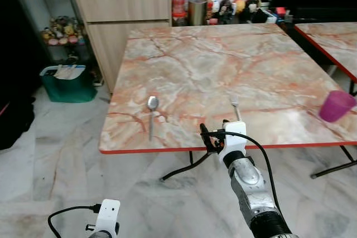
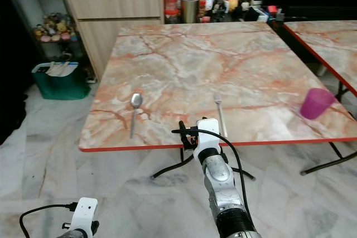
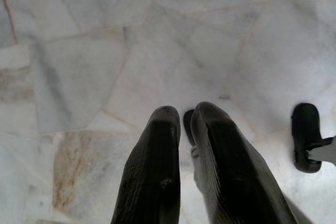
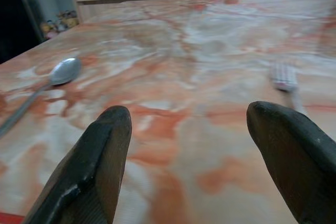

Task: Setting the table

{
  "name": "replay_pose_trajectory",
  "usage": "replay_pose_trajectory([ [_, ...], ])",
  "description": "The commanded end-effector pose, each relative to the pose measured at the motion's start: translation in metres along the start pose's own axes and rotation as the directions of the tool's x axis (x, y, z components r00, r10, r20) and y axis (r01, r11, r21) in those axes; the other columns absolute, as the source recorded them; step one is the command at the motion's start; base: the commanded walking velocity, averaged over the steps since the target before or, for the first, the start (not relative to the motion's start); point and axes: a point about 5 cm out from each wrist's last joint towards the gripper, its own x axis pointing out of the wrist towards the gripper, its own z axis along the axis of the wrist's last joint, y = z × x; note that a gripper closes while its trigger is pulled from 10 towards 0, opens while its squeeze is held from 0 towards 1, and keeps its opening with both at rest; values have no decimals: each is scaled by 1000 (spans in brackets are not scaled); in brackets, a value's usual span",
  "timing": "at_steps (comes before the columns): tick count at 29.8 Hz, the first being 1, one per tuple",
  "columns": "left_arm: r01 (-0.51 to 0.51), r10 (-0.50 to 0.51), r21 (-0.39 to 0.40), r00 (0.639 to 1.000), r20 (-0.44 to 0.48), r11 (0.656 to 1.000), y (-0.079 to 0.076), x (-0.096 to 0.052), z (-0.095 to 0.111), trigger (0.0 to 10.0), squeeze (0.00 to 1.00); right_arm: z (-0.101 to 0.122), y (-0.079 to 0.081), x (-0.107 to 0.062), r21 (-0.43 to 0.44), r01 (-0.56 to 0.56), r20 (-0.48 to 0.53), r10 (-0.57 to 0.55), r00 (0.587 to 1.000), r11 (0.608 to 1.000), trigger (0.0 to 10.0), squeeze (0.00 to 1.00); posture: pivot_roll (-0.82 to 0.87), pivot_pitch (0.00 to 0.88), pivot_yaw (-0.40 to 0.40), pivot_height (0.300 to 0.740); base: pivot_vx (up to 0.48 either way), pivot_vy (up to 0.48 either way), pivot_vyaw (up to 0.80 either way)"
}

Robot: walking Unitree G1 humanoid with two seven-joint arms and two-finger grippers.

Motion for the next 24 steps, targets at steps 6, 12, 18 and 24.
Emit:
replay_pose_trajectory([
  [6, -9, 9, -3, 1000, 4, 1000, 2, 0, 1, 10000, 0, 4, 7, 4, 3, -18, 1, 18, 1000, 1000, 10000, 0, -46, 0, 11, 740, 321, -287, 0],
  [12, -10, 10, -13, 1000, 3, 1000, 2, 0, 1, 10000, 0, 3, 17, 4, 8, -51, 2, 51, 999, 999, 10000, 0, -45, 0, 9, 740, 426, 0, 0],
  [18, -11, 11, -18, 1000, 2, 1000, 2, 0, 1, 10000, 0, 4, 20, 4, 10, -63, 4, 63, 998, 998, 10000, 0, -45, 0, 9, 740, 423, 0, 0],
  [24, -9, 9, -20, 1000, 0, 1000, 1, 0, 1, 10000, 0, 4, 19, 4, 6, -63, 2, 63, 998, 998, 10000, 0, -48, 0, 8, 740, 349, 0, 0],
])
